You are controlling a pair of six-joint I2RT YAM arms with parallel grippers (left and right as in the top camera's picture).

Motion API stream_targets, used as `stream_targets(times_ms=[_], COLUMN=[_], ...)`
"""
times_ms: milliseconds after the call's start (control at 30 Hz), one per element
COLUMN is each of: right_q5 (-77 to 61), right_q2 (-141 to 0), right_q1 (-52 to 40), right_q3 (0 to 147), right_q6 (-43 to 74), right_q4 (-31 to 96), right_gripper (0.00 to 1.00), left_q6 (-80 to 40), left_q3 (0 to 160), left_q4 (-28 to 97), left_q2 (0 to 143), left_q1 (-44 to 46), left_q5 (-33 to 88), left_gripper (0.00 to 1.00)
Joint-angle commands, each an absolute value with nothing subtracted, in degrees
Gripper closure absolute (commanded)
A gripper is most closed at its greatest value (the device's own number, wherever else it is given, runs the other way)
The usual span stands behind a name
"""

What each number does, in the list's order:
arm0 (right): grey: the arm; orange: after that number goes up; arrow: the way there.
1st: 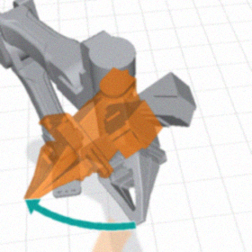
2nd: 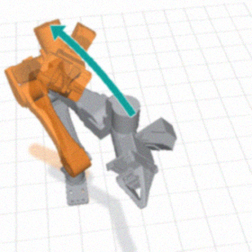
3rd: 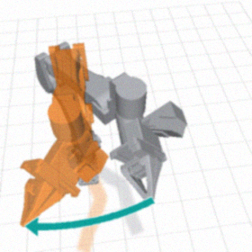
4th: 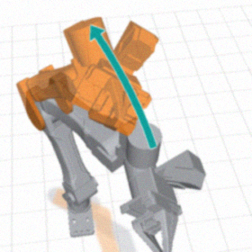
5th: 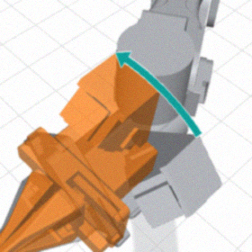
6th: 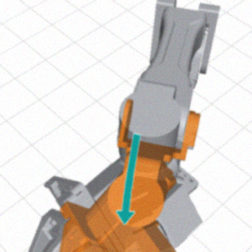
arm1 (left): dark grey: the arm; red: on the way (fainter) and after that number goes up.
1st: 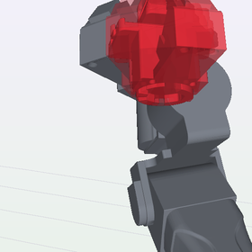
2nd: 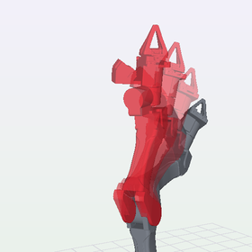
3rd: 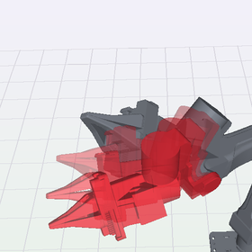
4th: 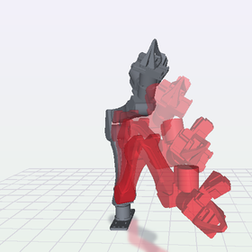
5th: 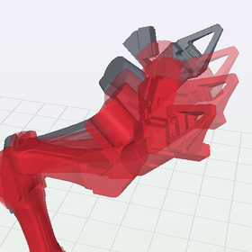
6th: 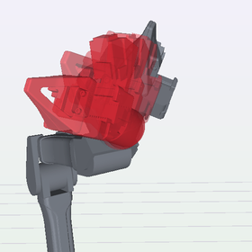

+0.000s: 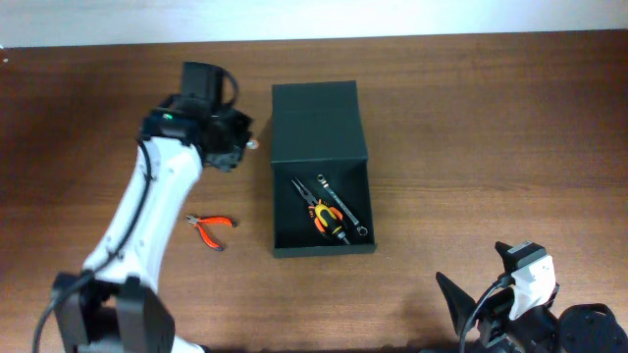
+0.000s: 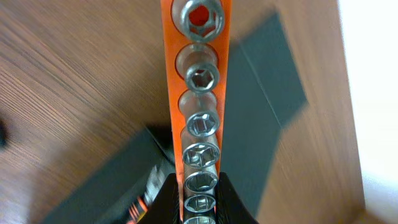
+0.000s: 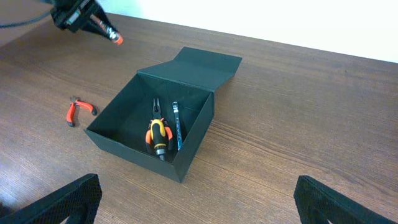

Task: Pack container
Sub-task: 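Lift the orange socket strip with left gripper into the green box, release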

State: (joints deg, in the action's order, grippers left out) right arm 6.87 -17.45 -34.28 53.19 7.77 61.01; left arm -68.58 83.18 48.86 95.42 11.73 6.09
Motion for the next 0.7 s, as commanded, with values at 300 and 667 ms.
stream_targets(times_ms=[300,667], right_q5=[7.81,7.81], right_q2=[-17.02,-17.02], right_q1=[-34.11,-34.11], right_q3=[53.01,53.01], right_q6=[8.47,8.47], right_q4=[60.71,60.71], right_gripper=[0.01,0.01], left_q6=[-80.29,-95.13], left_q3=[83.42,83.42], left_q4=[48.95,52.53], left_q2=[93.23,98.91], left_q1=[34.92,42.87], left_q5=[-2.09,-2.55], left_gripper=[0.98,0.98])
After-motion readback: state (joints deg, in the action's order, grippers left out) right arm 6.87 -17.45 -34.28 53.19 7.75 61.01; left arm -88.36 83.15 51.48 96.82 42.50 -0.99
